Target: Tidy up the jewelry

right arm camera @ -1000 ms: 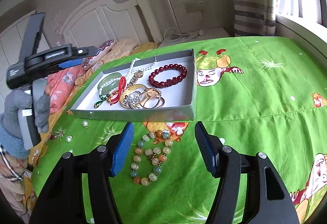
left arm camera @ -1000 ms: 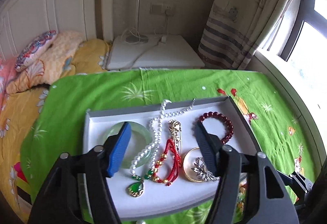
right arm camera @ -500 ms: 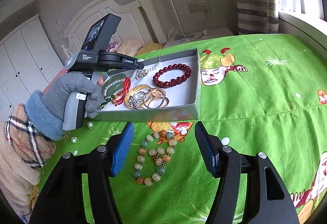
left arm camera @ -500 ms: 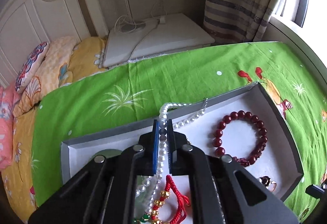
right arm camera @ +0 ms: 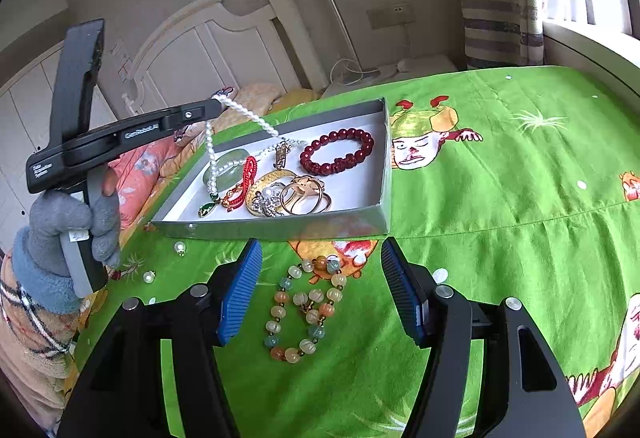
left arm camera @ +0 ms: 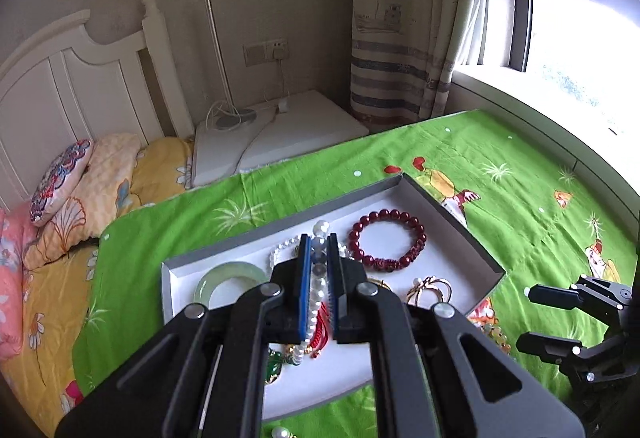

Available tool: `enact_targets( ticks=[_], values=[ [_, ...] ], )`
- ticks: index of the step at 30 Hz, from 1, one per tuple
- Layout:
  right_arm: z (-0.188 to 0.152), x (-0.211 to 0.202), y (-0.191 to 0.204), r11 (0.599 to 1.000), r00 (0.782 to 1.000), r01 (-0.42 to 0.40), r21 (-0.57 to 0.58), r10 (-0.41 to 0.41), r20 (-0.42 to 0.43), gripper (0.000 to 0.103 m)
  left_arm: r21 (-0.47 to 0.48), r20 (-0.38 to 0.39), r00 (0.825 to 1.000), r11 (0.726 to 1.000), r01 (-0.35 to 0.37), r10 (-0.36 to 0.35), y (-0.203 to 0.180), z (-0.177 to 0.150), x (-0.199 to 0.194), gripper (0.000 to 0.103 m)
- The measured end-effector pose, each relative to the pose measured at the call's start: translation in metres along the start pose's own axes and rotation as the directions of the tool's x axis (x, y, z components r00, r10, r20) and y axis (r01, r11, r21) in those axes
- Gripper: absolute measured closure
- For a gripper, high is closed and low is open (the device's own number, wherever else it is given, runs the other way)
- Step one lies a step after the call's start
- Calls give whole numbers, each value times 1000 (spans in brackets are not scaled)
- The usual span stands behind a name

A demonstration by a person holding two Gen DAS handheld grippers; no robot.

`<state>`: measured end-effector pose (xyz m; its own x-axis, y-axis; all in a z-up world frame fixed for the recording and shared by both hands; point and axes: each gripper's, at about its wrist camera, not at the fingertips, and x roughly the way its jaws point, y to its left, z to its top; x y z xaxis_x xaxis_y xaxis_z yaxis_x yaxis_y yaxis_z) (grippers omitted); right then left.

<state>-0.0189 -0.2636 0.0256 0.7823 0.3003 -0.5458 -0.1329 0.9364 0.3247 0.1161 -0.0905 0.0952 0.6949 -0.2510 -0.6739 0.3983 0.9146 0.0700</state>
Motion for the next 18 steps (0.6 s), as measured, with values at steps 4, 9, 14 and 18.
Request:
enact_targets(
  ticks=[4,9,14,18],
  values=[
    [0,3,0,1000,1000,6,-2,-6,-14,43,-69,-15,998,996,-57,56,21,-5,15,35],
    [1,2,-1,1000,1000,-2,9,2,-14,43,-203,21,999,978,-40,45,43,-14,5,20],
    [1,2,-3,1000,1000,-8,16,8,-11,42,-237,32,997,970,-55,65,42,-59,-35,9],
    [0,-1,-8,999,1000,-8,41,7,4,42,-323,-6,999,946,-36,37,43,-118,-65,8]
  ],
)
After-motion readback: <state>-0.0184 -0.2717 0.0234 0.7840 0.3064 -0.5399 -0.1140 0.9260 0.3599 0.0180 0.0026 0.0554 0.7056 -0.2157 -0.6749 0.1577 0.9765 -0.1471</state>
